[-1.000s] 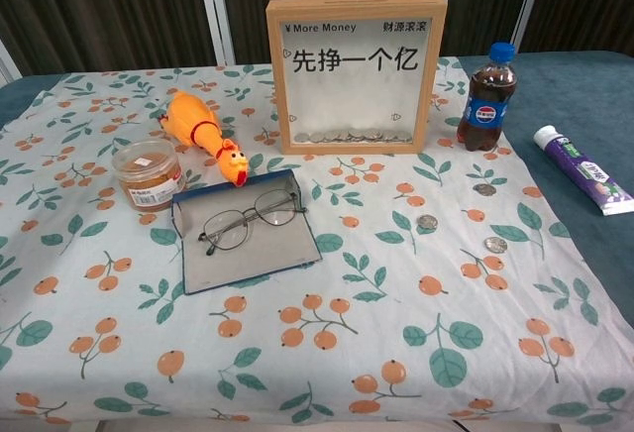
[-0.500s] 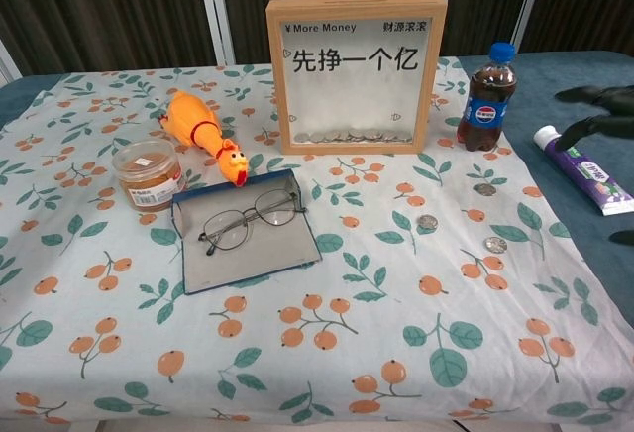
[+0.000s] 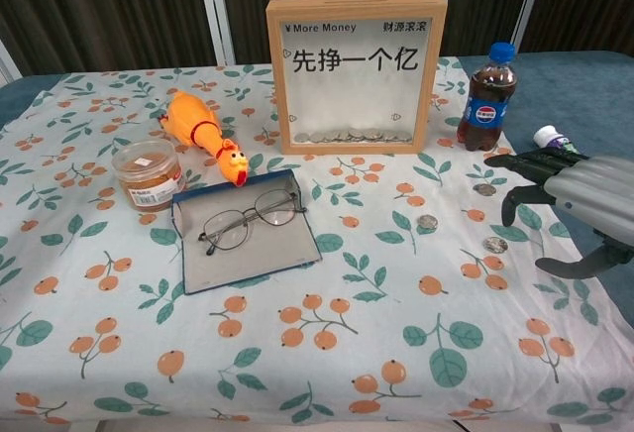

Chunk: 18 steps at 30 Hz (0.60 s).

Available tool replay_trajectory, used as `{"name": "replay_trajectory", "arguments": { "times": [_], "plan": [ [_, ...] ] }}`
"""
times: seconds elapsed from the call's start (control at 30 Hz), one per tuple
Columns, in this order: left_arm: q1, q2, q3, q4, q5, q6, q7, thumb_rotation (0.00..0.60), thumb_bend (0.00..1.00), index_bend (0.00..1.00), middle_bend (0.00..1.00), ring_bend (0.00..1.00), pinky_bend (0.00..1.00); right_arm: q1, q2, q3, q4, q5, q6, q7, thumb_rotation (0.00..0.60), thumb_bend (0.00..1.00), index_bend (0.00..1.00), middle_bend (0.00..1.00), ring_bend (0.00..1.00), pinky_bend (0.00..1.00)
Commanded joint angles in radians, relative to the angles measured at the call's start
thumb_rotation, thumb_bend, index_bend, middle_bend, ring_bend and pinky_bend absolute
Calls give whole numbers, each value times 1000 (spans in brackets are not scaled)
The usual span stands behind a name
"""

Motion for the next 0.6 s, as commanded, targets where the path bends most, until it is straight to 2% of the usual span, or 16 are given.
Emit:
{"name": "replay_trajectory", "arguments": {
  "times": [0.03,0.13,0.6],
  "plan": [
    [-1,0,0,0,0,-2,-1,600,443,0,64,0,9,12,-22,-4,35,9,-4,20,600,488,527,51,0,0],
    [-3,0,-1,0,-1,-4,-2,600,443,0,65,0,9,19,-35,-4,53,16,-8,22,600,514,532,54,0,0],
    [-2,3,2,-2,0,-6,-2,600,443,0,65,0,9,41,-60,-12,87,48,-27,30,600,514,547,74,0,0]
  ]
}}
